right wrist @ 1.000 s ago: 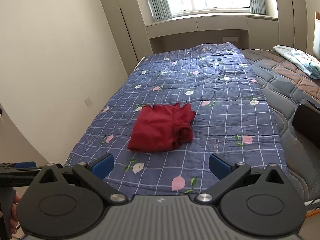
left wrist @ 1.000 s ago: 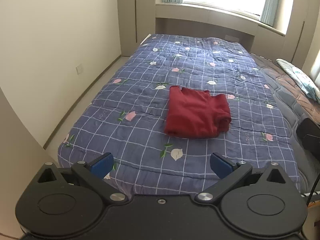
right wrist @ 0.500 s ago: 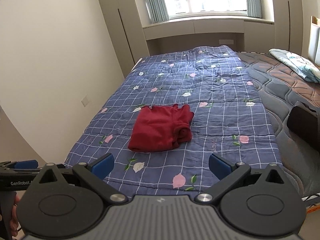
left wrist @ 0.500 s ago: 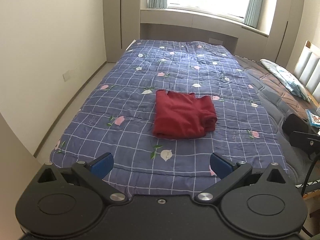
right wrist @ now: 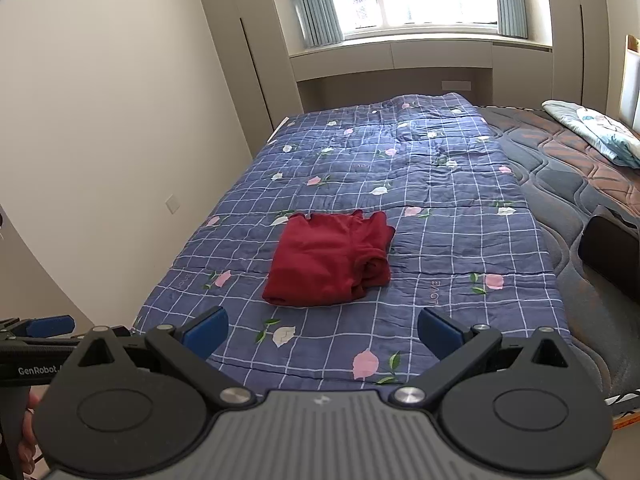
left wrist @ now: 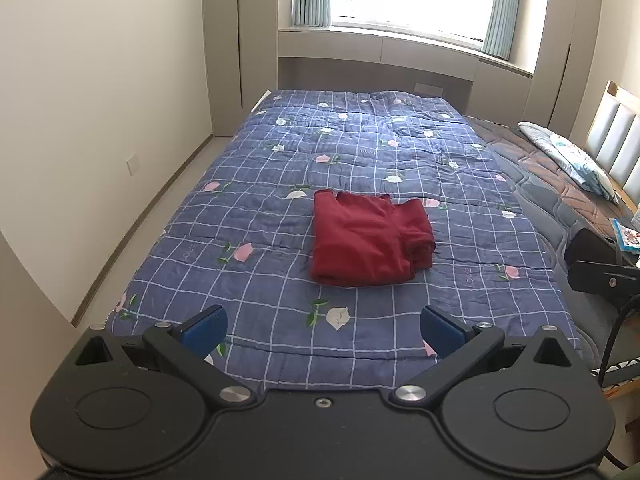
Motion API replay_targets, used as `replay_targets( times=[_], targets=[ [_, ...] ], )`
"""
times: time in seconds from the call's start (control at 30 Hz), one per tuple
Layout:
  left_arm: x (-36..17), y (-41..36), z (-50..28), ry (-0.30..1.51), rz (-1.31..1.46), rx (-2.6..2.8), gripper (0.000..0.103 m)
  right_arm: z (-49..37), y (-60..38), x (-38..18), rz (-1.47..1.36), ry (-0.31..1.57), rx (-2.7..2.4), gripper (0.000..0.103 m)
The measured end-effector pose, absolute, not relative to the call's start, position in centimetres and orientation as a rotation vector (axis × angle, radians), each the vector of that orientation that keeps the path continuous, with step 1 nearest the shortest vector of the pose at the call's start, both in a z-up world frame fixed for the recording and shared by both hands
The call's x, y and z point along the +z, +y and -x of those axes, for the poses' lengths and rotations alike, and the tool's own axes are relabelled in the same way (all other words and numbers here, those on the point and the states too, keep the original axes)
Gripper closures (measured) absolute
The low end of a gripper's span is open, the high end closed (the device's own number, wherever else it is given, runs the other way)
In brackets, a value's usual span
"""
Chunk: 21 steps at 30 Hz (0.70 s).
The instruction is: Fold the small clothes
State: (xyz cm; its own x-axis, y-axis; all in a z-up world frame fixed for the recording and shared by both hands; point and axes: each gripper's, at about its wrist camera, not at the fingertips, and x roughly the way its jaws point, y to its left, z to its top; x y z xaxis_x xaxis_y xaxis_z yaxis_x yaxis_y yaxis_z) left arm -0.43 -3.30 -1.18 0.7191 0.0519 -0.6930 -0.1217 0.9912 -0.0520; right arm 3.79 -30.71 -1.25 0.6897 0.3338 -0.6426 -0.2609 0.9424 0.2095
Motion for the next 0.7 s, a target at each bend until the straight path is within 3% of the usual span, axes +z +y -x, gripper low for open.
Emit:
replay_targets(
  times=[0.7],
  targets=[
    [-1.42,-3.17,-0.09,0.775,0.096,0.086,0.001,-4.22,-30.80,-1.47,-0.111,0.752,0.329,0.000]
  ],
)
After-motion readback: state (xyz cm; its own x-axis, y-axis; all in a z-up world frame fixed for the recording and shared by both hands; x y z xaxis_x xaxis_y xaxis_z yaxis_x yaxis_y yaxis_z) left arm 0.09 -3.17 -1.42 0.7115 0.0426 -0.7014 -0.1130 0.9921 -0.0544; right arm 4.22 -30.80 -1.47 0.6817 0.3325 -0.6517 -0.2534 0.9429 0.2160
